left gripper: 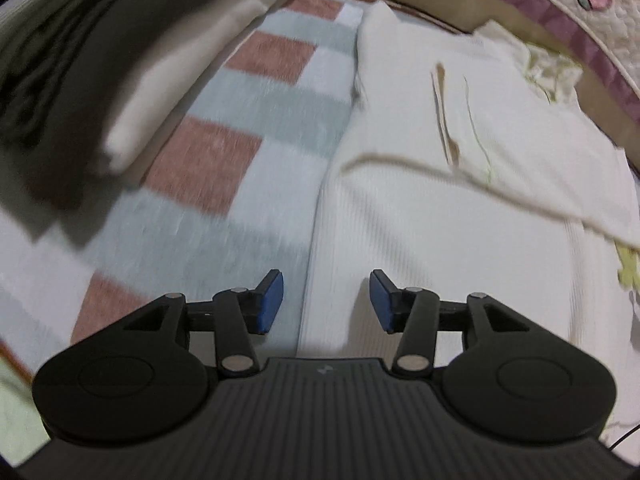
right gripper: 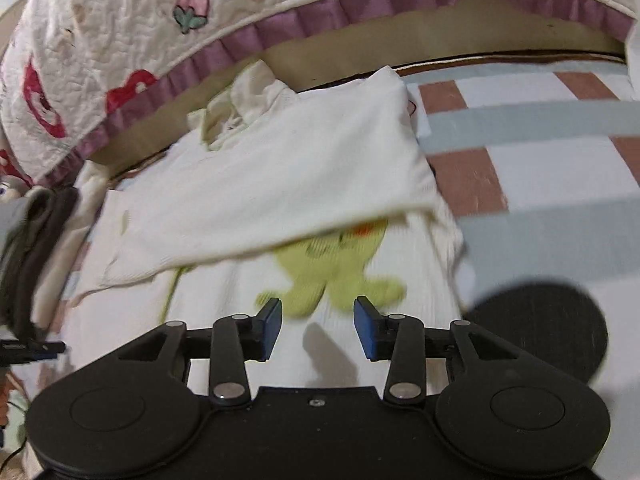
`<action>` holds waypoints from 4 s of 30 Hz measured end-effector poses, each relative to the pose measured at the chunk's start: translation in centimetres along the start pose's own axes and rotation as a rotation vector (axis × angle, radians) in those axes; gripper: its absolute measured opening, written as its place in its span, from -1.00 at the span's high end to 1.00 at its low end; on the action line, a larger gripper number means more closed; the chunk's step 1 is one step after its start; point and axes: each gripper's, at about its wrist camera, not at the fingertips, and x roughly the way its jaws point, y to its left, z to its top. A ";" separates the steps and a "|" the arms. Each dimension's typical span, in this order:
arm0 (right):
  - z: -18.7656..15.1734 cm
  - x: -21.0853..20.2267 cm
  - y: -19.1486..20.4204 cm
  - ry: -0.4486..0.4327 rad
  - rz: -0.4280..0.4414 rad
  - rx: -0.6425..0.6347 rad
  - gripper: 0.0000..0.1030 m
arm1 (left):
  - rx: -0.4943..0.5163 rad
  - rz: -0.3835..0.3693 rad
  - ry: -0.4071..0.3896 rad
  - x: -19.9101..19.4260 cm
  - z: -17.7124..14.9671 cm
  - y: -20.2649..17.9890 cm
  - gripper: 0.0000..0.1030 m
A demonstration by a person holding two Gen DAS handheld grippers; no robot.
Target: Fold clothes
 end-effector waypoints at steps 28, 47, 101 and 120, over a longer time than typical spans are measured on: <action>-17.0 -13.8 -7.4 0.059 0.090 0.193 -0.29 | 0.414 0.089 0.233 -7.8 -7.9 -2.6 0.89; -16.2 -18.4 -4.8 -0.107 0.042 0.031 0.91 | 0.787 -0.322 0.074 -6.1 -14.7 -18.3 0.18; -11.9 3.4 23.7 0.506 0.637 -0.502 0.80 | 0.133 -0.455 0.222 -0.2 -6.2 -6.4 -0.02; 11.2 12.3 15.9 0.184 0.093 0.210 -0.15 | 0.247 -0.444 0.225 0.1 -7.9 -7.5 0.15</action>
